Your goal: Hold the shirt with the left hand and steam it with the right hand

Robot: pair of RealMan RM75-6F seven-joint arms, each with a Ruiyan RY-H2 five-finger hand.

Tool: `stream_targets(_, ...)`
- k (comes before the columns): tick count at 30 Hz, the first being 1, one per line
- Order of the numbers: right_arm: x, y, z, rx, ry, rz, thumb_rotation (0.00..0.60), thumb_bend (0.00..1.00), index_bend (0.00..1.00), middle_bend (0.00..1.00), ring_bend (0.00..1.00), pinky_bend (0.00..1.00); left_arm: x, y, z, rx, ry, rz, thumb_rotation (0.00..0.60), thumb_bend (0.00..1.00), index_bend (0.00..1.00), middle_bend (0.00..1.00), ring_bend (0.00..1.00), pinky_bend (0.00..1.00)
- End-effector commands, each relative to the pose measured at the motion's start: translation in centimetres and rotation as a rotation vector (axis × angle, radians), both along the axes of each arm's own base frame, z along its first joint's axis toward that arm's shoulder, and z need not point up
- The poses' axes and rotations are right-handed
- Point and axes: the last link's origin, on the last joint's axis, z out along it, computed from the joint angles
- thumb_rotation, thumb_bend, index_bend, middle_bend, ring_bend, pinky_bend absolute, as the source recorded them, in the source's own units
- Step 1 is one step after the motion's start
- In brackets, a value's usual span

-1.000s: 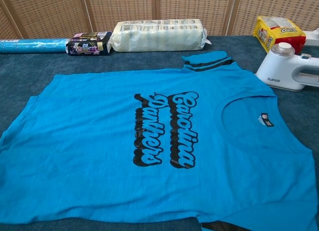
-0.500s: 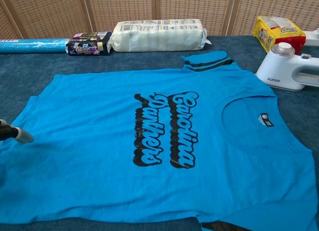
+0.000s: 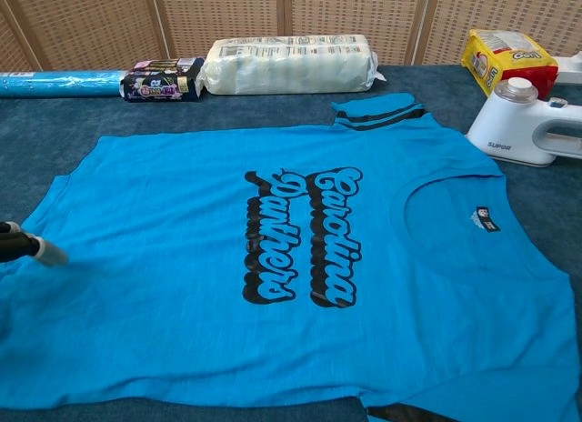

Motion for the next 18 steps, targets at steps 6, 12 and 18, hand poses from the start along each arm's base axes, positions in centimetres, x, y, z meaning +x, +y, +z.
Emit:
stream_targets(6, 0.5, 0.0, -0.4, 0.007, -0.003, 0.011, 0.53, 0.32, 0.23, 0.26, 0.31, 0.3, -0.5, -2.8, 1.0, -0.042, -0.018, -0.03, 0.6, 0.19, 0.18, 0.25, 0.21, 0.29)
stream_targets(12, 0.4, 0.5, -0.3, 0.006, -0.001, 0.007, 0.527, 0.32, 0.23, 0.26, 0.31, 0.3, -1.0, -3.6, 0.7, -0.036, -0.02, -0.044, 0.6, 0.19, 0.18, 0.25, 0.21, 0.29)
stream_targets(18, 0.2, 0.9, 0.0, -0.003, -0.001, 0.0, 0.529, 0.32, 0.23, 0.26, 0.31, 0.3, -1.3, -4.3, 0.4, -0.039, -0.023, -0.056, 0.6, 0.19, 0.18, 0.26, 0.2, 0.29)
